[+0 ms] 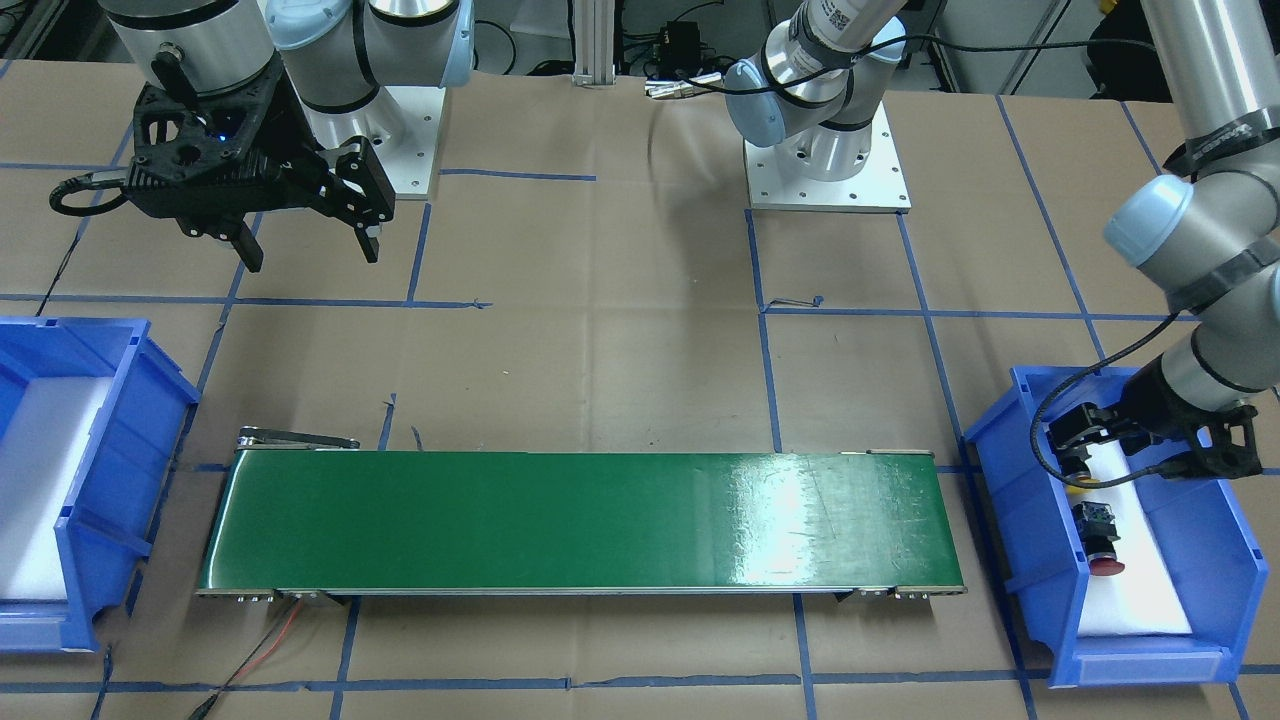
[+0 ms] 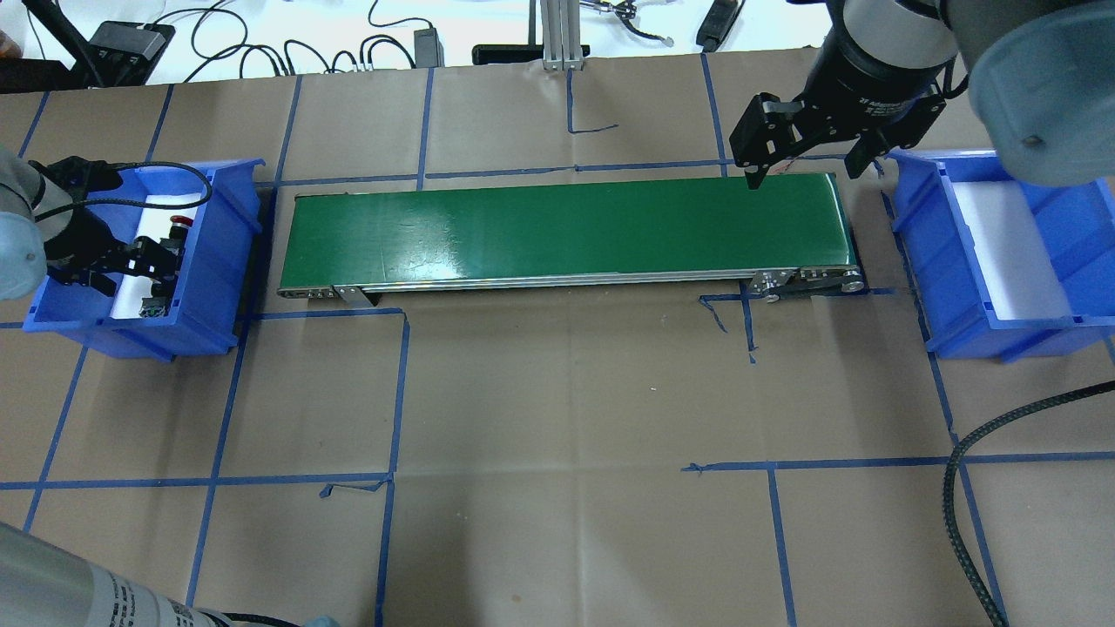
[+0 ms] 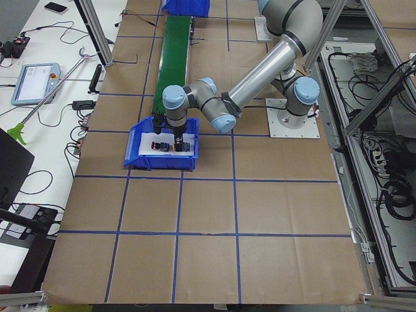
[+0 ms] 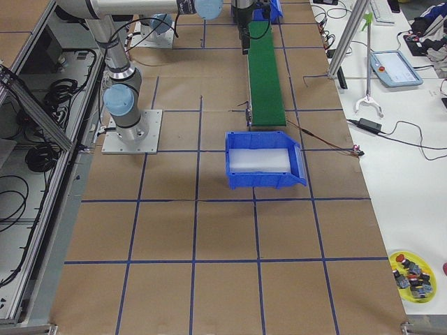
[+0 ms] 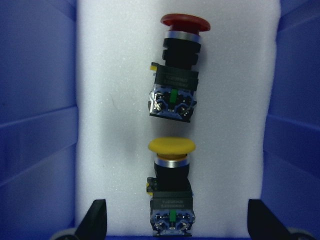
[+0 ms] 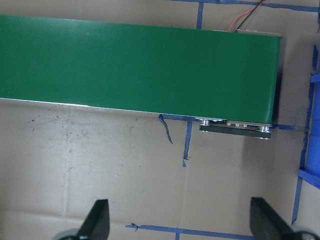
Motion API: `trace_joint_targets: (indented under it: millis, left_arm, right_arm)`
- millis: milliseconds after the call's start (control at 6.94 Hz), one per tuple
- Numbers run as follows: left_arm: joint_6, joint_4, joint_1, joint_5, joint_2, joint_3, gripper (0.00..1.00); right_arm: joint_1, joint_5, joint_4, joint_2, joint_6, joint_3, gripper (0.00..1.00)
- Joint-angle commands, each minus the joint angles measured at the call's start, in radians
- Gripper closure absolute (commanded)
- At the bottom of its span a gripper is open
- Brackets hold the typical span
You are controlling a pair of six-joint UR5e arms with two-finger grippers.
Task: Transport two buttons from left to right
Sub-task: 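Lower the left gripper and grasp the yellow-capped push button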
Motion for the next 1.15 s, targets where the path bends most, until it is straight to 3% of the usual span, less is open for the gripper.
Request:
trace_joint_targets:
  millis: [0,144,288,576,720,864,1008]
  left_arm:
    - [0.000,0.045,0.002,0.000,-0.011,-0.047,0.00]
    - [0.000,0.051,0.002,0.000,-0.020,-0.053,0.01]
    - [0.001,0.060,0.002,0.000,-0.028,-0.049,0.09]
    - [0.008,0.059,0.002,0.002,-0.024,-0.036,0.68]
    - [0.008,0.059,0.003,0.002,-0.021,-0.033,0.85]
    - [0.008,0.057,0.003,0.002,-0.013,-0.027,0.95]
    - [0.008,0.051,0.002,0.002,-0.002,-0.021,0.96]
  right_arm:
    - [0.000,0.000,0.000,0.001,0.001,0.000,0.00]
    - [0.000,0.000,-0.002,0.001,0.001,0.000,0.00]
    - [0.000,0.000,0.000,0.001,0.001,0.000,0.00]
    - [0.000,-0.002,0.000,0.001,0.001,0.000,0.00]
    - [0.000,-0.002,0.000,0.001,0.001,0.000,0.00]
    - [0.000,0.000,0.000,0.001,0.001,0.000,0.00]
    - [0.000,0.000,0.000,0.001,0.001,0.000,0.00]
